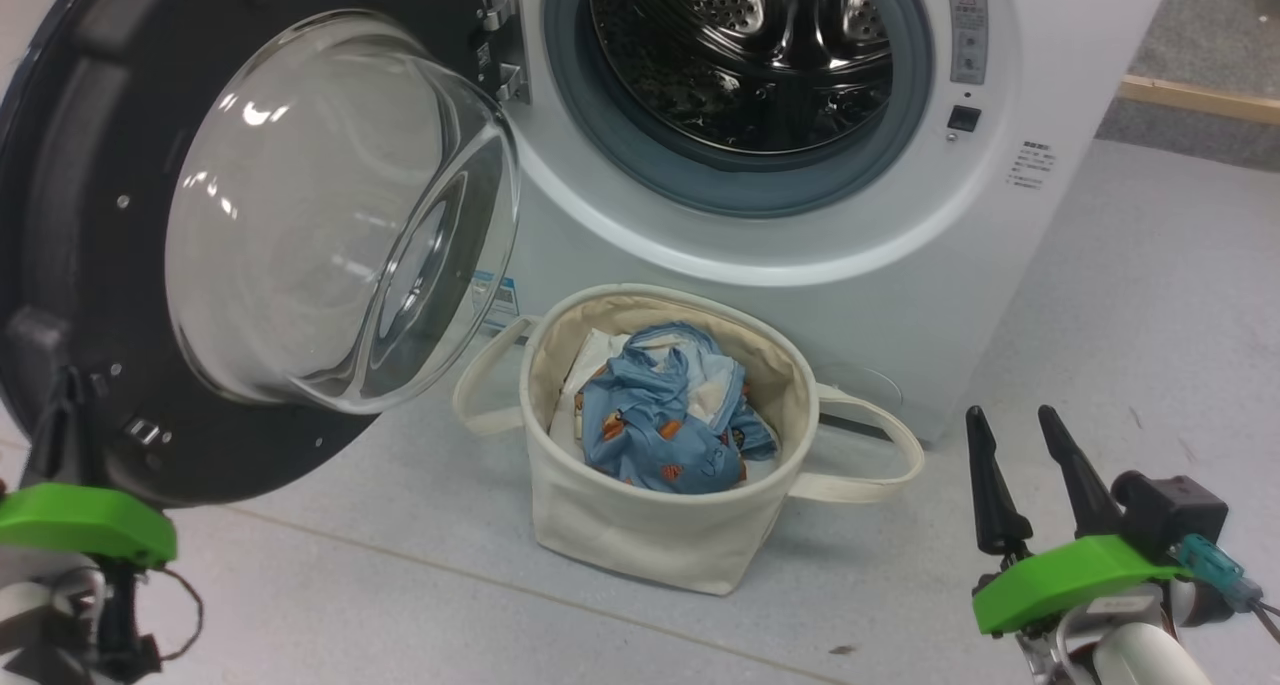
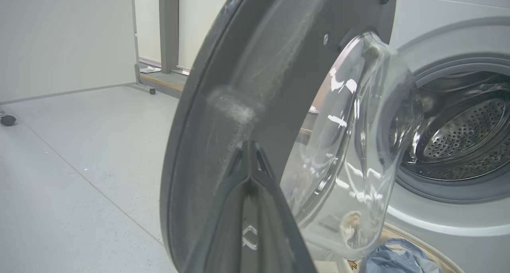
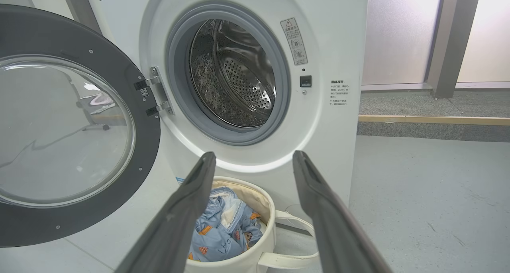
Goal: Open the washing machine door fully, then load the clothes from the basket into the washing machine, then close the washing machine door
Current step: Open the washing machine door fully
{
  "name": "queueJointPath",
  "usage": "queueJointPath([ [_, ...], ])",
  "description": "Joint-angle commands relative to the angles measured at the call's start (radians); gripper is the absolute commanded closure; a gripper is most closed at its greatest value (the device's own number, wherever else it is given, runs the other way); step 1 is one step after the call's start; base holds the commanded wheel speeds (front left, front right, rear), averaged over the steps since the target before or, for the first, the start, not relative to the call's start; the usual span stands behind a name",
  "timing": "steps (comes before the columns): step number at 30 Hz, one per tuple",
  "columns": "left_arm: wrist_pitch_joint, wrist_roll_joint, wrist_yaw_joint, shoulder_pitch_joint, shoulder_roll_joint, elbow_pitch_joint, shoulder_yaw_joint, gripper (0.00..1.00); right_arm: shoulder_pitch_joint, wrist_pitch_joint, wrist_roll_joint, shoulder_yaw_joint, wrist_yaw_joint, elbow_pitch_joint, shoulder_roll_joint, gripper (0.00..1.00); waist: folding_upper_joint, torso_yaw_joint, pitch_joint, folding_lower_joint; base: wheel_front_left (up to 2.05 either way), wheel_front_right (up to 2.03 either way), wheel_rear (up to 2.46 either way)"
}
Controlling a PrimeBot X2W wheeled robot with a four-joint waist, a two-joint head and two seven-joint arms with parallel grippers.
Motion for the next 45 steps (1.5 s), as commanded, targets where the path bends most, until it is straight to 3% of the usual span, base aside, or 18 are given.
queueJointPath([
  [1, -0.012, 0.012, -0.014, -0.026, 0.023, -0.045, 0.025, 0.85, -0.033, -0.012, 0.003, 0.016, 0.000, -0.032, -0.014, 0.00, 0.0000, 0.005, -0.001, 0.0000, 0.00, 0.00, 0.00],
  [2, -0.012, 0.013, -0.022, -0.020, 0.015, -0.050, 0.018, 0.00, -0.032, -0.012, 0.003, 0.015, 0.000, -0.033, -0.013, 0.00, 0.0000, 0.008, -0.002, 0.0000, 0.00, 0.00, 0.00],
  [12, -0.012, 0.046, -0.057, 0.024, -0.064, -0.193, -0.088, 0.00, -0.032, -0.012, 0.000, 0.011, 0.000, -0.044, 0.000, 0.00, 0.0000, 0.030, 0.006, 0.0000, 0.00, 0.00, 0.00],
  [20, -0.012, 0.048, -0.070, 0.078, -0.090, -0.264, -0.114, 0.00, -0.039, -0.012, -0.007, 0.010, 0.000, -0.058, 0.017, 0.00, 0.0000, -0.006, 0.023, 0.0000, 0.00, 0.00, 0.00],
  [34, -0.012, 0.012, -0.082, 0.120, -0.090, -0.288, -0.099, 0.00, -0.064, -0.012, -0.018, 0.026, 0.000, -0.071, -0.007, 0.00, 0.0000, -0.172, 0.031, 0.0000, 0.00, 0.00, 0.00],
  [45, -0.012, 0.012, -0.077, 0.171, -0.093, -0.342, -0.031, 0.00, -0.068, -0.012, -0.018, 0.036, 0.000, -0.094, -0.027, 0.00, 0.0000, -0.282, 0.052, 0.0000, 0.00, 0.00, 0.00],
])
